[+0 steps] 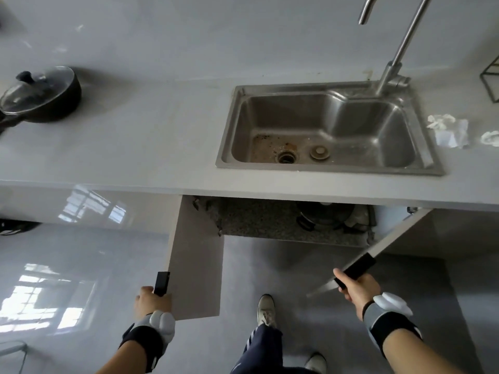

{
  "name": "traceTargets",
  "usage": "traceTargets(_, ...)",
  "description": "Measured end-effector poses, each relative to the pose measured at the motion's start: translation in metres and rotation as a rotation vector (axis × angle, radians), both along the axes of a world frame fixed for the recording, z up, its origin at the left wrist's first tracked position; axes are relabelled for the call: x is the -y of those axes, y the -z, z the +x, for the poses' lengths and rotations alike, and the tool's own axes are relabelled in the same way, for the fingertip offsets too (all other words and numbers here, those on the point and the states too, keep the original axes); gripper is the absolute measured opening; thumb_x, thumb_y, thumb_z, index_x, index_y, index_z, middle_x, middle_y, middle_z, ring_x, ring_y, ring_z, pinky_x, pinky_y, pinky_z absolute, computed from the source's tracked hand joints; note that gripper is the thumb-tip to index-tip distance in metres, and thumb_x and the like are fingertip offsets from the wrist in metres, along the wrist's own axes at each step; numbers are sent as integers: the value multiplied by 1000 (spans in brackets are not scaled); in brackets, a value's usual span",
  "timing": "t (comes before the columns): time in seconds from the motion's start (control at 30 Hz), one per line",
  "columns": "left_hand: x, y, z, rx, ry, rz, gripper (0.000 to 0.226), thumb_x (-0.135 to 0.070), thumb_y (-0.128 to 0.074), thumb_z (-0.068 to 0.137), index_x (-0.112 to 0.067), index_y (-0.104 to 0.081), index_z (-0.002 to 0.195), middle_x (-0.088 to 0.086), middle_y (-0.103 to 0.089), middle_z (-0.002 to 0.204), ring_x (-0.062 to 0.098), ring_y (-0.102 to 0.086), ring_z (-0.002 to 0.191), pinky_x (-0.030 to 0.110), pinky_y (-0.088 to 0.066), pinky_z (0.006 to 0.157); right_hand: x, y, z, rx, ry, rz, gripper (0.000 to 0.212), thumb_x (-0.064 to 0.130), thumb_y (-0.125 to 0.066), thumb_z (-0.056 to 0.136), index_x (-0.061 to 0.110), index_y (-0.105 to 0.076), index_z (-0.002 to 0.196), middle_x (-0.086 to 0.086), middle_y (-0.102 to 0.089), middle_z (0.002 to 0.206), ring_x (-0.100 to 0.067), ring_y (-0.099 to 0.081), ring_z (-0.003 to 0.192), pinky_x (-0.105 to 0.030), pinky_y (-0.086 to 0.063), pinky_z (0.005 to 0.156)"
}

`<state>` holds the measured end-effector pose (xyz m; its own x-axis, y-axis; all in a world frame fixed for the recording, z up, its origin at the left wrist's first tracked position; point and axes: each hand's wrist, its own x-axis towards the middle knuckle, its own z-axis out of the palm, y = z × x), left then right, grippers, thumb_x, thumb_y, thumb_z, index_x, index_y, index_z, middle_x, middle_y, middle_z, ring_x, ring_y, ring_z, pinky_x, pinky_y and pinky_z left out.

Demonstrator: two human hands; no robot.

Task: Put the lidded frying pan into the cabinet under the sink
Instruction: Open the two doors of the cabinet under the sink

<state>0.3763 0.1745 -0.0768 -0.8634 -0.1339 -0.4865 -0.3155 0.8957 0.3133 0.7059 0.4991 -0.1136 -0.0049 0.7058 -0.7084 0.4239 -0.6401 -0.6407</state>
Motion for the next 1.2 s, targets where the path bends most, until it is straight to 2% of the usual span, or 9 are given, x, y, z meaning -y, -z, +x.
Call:
traceTargets(0.1,-36,-8,22,-32,177,35,51,-19,-70,75,-5,-50,120,21,-50,120,40,-53,108,44,-45,91,7,-3,25,71,-35,58,46,33,-84,65,0,-64,91,-13,-70,71,-26,-66,59,-37,-54,55)
traceTargets(0.2,-78,-11,48,-25,373,26,64,-23,-73,75,-8,-47,131,20,-49,129,40,-50,119,48,-42,98,10,-11,53,134,-97,79,35,26,-81,69,4,-61,87,-14,-69,75,-25,-64,63,-32,-48,54)
traceTargets(0.3,-116,-13,72,6,515,50,64,-24,-73,77,-6,-45,132,20,-49,131,41,-50,120,48,-43,99,14,-13,81,186,-150,110,35,30,-79,68,8,-60,88,-9,-67,77,-25,-65,69,-34,-50,60)
traceTargets(0.4,-152,-16,97,36,649,82,65,-25,-72,77,-7,-44,133,19,-48,133,40,-50,120,47,-43,99,16,-13,110,213,-146,126,31,20,-77,70,6,-59,92,-2,-62,74,-16,-59,66,-29,-44,56)
traceTargets(0.6,-190,-20,131,84,812,136,65,-32,-71,78,-12,-44,134,13,-47,140,33,-51,124,44,-43,102,8,-16,172,329,-219,117,30,27,-73,65,16,-56,88,-5,-67,78,-19,-63,69,-29,-46,59)
traceTargets(0.8,-186,-20,139,102,853,124,63,-30,-70,80,-11,-45,134,13,-47,142,33,-50,125,42,-43,101,-5,-22,216,484,-245,170,31,19,-67,77,9,-60,106,-10,-66,96,-29,-63,85,-28,-41,68)
traceTargets(0.93,-171,-19,138,130,818,96,63,-27,-70,80,-7,-45,134,17,-48,139,35,-50,124,41,-42,99,-17,-23,241,585,-279,135,29,19,-60,83,9,-61,111,-14,-66,110,-33,-65,97,-32,-48,75)
traceTargets(1.07,-148,-21,138,161,764,99,64,-23,-71,80,-3,-46,135,19,-48,140,35,-47,129,40,-38,104,-8,-33,248,653,-223,194,56,16,-63,83,9,-47,137,-19,-57,128,-39,-55,115,-42,-48,93)
traceTargets(1.2,-119,-24,143,148,708,84,60,-20,-72,79,0,-50,131,22,-52,136,36,-49,126,38,-37,102,10,-48,231,600,-126,397,71,16,-67,79,9,-36,143,-21,-47,139,-42,-44,124,-51,-45,94)
